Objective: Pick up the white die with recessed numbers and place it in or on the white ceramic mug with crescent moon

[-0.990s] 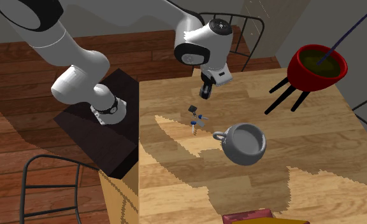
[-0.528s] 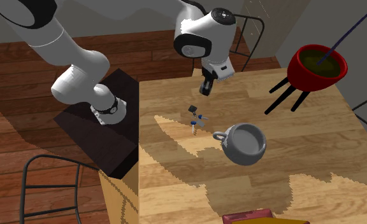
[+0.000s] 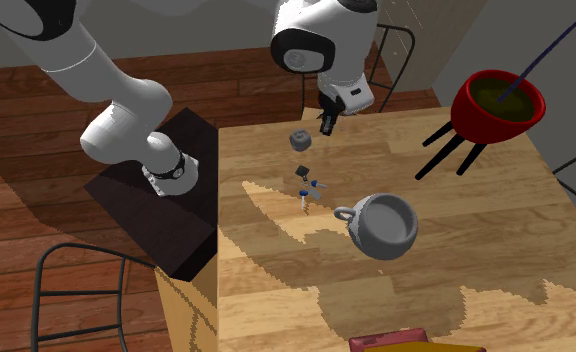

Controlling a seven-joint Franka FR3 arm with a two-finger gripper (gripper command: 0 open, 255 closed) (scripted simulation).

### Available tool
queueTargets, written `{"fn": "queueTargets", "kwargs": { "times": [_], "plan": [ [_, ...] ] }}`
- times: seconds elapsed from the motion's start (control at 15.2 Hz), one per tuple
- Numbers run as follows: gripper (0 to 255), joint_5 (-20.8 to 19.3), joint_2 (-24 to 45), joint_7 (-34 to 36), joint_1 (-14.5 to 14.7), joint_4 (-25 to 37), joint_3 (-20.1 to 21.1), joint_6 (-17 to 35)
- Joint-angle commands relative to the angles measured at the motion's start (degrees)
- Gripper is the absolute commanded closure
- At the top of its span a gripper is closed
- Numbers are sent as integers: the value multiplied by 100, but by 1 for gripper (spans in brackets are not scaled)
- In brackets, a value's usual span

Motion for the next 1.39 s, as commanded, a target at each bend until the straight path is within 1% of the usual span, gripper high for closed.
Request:
{"fn": "queueTargets", "kwargs": {
  "times": [0.0, 0.07, 0.13, 0.46, 0.53, 0.99, 1.32],
  "plan": [
    [255, 14, -43, -8, -2, 110, -9, -153],
    [255, 2, -10, 1, 0, 58, -2, -67],
    [0, 2, -10, 1, 0, 58, -2, -67],
    [0, 342, -929, -162, 165, -1240, -6, 341],
    [0, 380, -1033, -178, 192, -1381, -7, 381],
    [0, 317, -755, -110, 178, -1706, 83, 970],
    [0, 310, -729, -103, 176, -1731, 90, 1019]
  ]
}}
